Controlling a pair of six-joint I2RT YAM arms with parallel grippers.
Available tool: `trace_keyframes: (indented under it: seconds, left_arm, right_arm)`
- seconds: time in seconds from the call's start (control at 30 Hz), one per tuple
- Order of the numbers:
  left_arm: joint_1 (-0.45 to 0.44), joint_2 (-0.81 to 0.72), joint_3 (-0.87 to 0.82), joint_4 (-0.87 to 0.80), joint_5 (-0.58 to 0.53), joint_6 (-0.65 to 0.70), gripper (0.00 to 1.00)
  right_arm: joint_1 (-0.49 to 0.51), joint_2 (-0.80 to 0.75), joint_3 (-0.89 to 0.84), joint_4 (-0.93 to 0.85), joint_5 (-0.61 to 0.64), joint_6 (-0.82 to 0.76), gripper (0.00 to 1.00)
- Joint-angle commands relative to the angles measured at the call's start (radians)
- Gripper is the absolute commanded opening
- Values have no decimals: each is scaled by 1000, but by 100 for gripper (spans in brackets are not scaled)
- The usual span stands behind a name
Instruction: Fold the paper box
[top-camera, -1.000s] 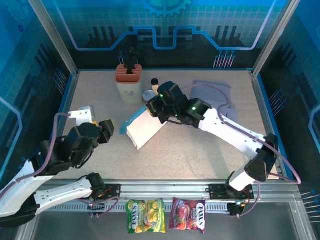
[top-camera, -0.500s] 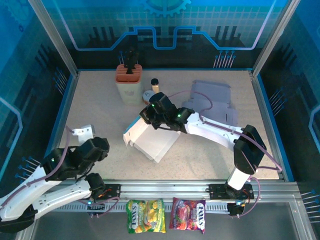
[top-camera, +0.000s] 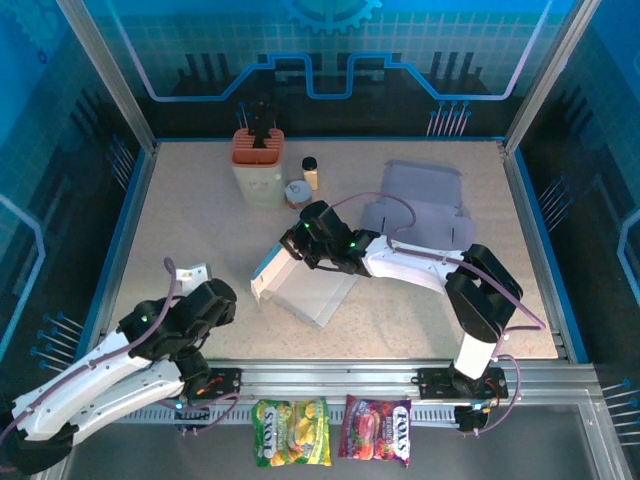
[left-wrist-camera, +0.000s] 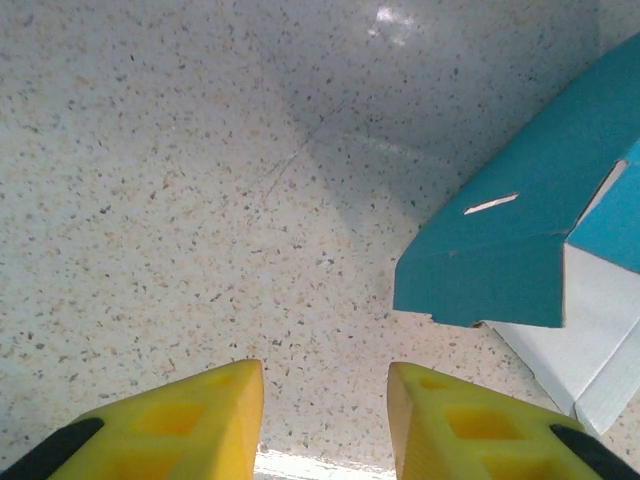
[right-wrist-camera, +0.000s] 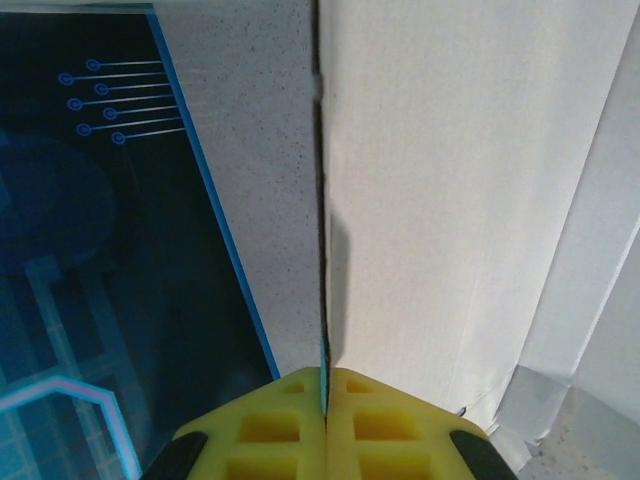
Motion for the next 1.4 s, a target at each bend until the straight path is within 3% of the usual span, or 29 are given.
trace_keyframes:
  seconds: [0.0, 0.23, 0.5, 0.7, 1.13, 1.27, 1.37]
  left_arm:
    - [20, -31, -52, 82, 37, 56, 36]
    - [56, -142, -195, 329, 63, 203, 32]
    - [77, -171, -334, 633, 166, 442, 42]
    - [110, -103, -407, 842, 269, 564, 47]
    - [188, 183, -407, 1099, 386, 629, 37]
    - [191, 177, -386, 1102, 430, 651, 35]
    - [192, 97, -306, 1004, 434, 627, 44]
  right_arm:
    - [-14, 16, -44, 79, -34, -52, 0]
    - [-38, 22, -72, 93, -67, -101, 0]
    - [-93, 27, -50, 70, -145, -164, 0]
    - [-138, 20, -58, 76, -197, -165, 0]
    - [-193, 18, -68, 97, -277, -160, 0]
    - [-209, 23, -79, 117, -307, -165, 0]
    - [-216, 15, -79, 118, -312, -159, 0]
